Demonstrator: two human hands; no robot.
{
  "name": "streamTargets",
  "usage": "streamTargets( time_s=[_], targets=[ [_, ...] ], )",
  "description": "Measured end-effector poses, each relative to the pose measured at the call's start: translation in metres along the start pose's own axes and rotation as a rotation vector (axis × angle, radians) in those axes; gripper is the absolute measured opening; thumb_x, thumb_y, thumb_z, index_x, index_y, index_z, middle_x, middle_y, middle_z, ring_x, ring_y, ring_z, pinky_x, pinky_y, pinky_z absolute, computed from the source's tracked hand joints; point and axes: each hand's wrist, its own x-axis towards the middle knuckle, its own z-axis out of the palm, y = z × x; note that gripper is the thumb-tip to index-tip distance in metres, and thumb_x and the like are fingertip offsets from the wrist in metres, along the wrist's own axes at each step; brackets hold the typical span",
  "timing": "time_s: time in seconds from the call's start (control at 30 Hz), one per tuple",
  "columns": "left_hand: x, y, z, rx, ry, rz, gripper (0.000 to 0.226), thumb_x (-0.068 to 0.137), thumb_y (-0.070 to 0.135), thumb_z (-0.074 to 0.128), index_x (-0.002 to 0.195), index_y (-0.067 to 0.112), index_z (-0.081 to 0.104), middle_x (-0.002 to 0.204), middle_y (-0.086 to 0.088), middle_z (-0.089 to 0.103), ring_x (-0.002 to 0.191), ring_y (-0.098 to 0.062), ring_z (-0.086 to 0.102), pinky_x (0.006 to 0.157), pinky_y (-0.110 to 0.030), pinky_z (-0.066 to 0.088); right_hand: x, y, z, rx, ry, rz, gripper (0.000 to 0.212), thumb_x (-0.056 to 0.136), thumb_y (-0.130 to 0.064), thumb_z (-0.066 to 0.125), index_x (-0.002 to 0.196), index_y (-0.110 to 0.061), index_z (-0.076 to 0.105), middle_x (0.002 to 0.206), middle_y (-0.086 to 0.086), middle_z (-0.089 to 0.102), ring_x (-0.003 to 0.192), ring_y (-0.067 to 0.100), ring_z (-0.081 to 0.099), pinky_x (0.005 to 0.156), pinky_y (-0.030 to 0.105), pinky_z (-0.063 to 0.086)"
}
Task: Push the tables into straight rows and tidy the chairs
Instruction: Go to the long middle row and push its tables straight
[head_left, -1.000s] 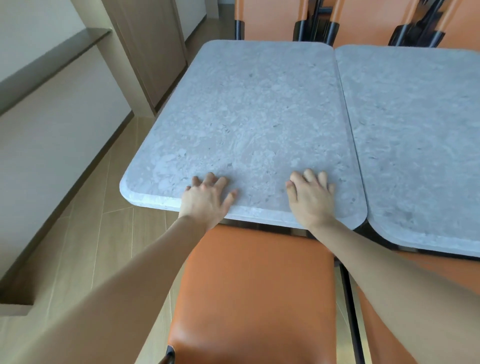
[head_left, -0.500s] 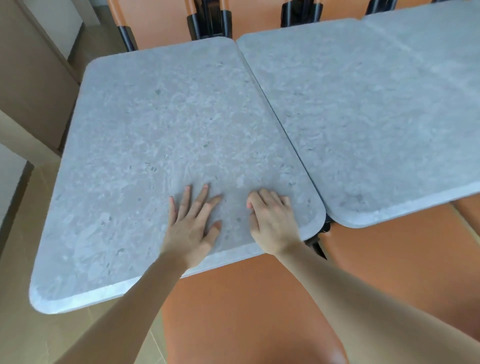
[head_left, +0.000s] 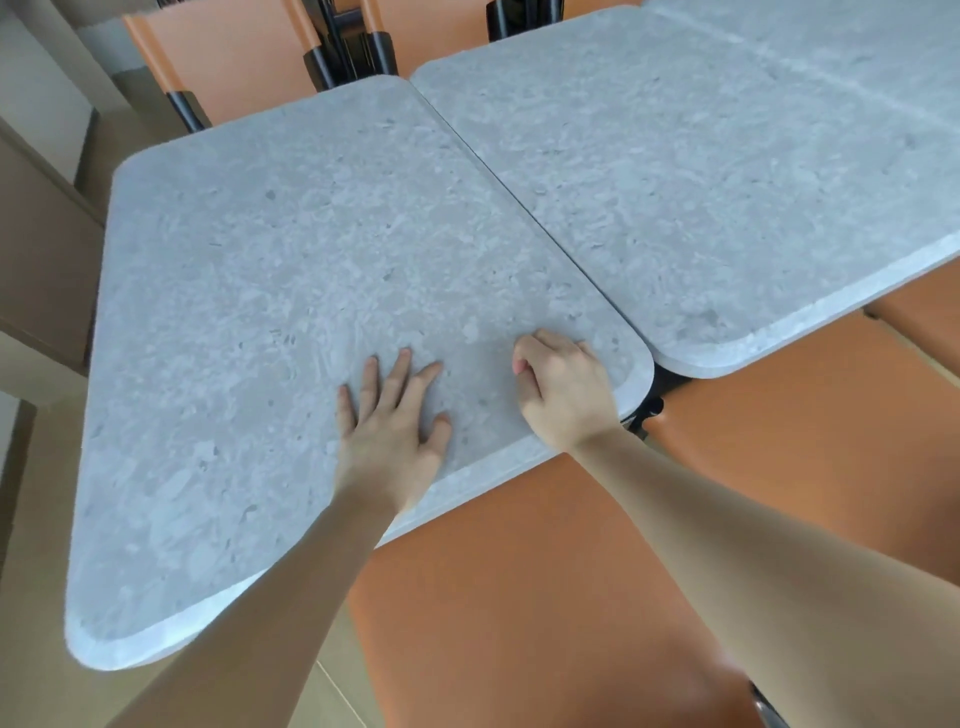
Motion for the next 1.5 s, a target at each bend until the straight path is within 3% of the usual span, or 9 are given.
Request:
streamTargets(
  time_s=[0.57, 0.67, 0.77, 0.9, 1.0, 1.17, 1.23, 1.3, 1.5],
  targets=[
    [0.001, 0.000, -0.001, 0.038, -0.038, 0.015, 0.060, 0.099, 0.050, 0.020, 0.158, 0.043, 0.009, 0.170, 0.010, -0.007, 0.155, -0.021, -0.019, 0.123, -0.054, -0.012, -0.001, -0.009, -0.002, -0.062, 0.007, 0.079, 0.028, 0.073, -0.024, 0.028, 0.079, -0.012, 0.053, 0.078, -0.001, 0.051, 0.067, 0.022, 0.045, 0.074, 0.034, 0.037],
    [0.002, -0.002, 0.001, 0.067, -0.022, 0.027, 0.074, 0.085, 0.055, 0.003, 0.158, 0.043, 0.010, 0.171, 0.008, -0.005, 0.156, -0.024, -0.014, 0.124, -0.056, -0.008, -0.003, -0.011, -0.001, -0.120, 0.098, 0.147, 0.031, 0.074, -0.021, 0.039, 0.098, -0.013, 0.056, 0.099, 0.001, 0.050, 0.087, 0.024, 0.047, 0.086, 0.036, 0.033],
    [0.002, -0.002, 0.001, 0.070, -0.043, 0.024, 0.064, 0.094, 0.049, 0.013, 0.157, 0.041, 0.009, 0.171, 0.005, -0.007, 0.156, -0.027, -0.015, 0.123, -0.058, -0.006, -0.012, -0.012, 0.003, -0.136, 0.286, 0.326, 0.041, 0.082, -0.025, 0.056, 0.122, -0.017, 0.053, 0.131, 0.003, 0.044, 0.117, 0.026, 0.044, 0.111, 0.037, 0.024],
    [0.005, -0.004, 0.003, 0.066, -0.039, 0.050, 0.072, 0.087, 0.050, 0.003, 0.158, 0.039, 0.009, 0.171, 0.001, -0.007, 0.155, -0.032, -0.015, 0.121, -0.063, -0.007, -0.020, -0.019, 0.012, 0.025, 0.602, 0.639, 0.069, 0.091, -0.035, 0.066, 0.149, -0.012, 0.036, 0.159, 0.017, 0.020, 0.145, 0.027, 0.020, 0.119, 0.058, 0.020],
    [0.006, -0.006, 0.009, 0.060, -0.014, 0.075, 0.081, 0.081, 0.051, 0.002, 0.158, 0.036, 0.022, 0.171, -0.002, 0.004, 0.156, -0.036, -0.006, 0.120, -0.066, -0.003, -0.018, -0.022, 0.015, 0.146, 0.713, 0.777, 0.090, 0.093, -0.041, 0.068, 0.159, -0.013, 0.014, 0.166, 0.017, -0.002, 0.151, 0.021, 0.005, 0.124, 0.051, 0.005],
    [0.009, -0.007, 0.017, 0.046, 0.060, 0.126, 0.069, 0.085, 0.044, 0.027, 0.145, 0.023, 0.053, 0.161, -0.014, 0.037, 0.150, -0.047, 0.024, 0.113, -0.075, 0.017, -0.018, -0.016, 0.019, 0.563, 0.893, 0.938, 0.101, 0.095, -0.043, 0.064, 0.160, -0.015, -0.007, 0.166, 0.005, -0.018, 0.153, 0.013, -0.012, 0.122, 0.029, -0.001],
    [0.011, -0.008, 0.019, 0.042, 0.091, 0.139, 0.068, 0.085, 0.043, 0.030, 0.143, 0.021, 0.056, 0.159, -0.015, 0.040, 0.148, -0.048, 0.027, 0.112, -0.076, 0.019, -0.019, -0.013, 0.020, 0.577, 0.868, 0.946, 0.098, 0.098, -0.043, 0.059, 0.159, -0.011, -0.010, 0.167, 0.003, -0.018, 0.153, 0.009, -0.014, 0.121, 0.024, -0.006],
    [0.012, -0.008, 0.020, 0.037, 0.096, 0.141, 0.068, 0.085, 0.043, 0.031, 0.144, 0.021, 0.055, 0.159, -0.015, 0.039, 0.149, -0.047, 0.027, 0.112, -0.076, 0.019, -0.019, -0.010, 0.021, 0.573, 0.841, 0.927, 0.096, 0.099, -0.044, 0.056, 0.159, -0.010, -0.011, 0.167, 0.001, -0.017, 0.153, 0.008, -0.015, 0.125, 0.030, -0.007],
    [0.012, -0.009, 0.023, 0.023, 0.113, 0.152, 0.068, 0.085, 0.041, 0.030, 0.144, 0.019, 0.055, 0.159, -0.015, 0.039, 0.148, -0.048, 0.027, 0.111, -0.076, 0.019, -0.020, -0.009, 0.019, 0.669, 0.861, 0.866, 0.091, 0.099, -0.048, 0.057, 0.161, -0.019, -0.002, 0.168, -0.012, 0.001, 0.152, 0.000, 0.000, 0.127, 0.030, 0.004]
  ],
)
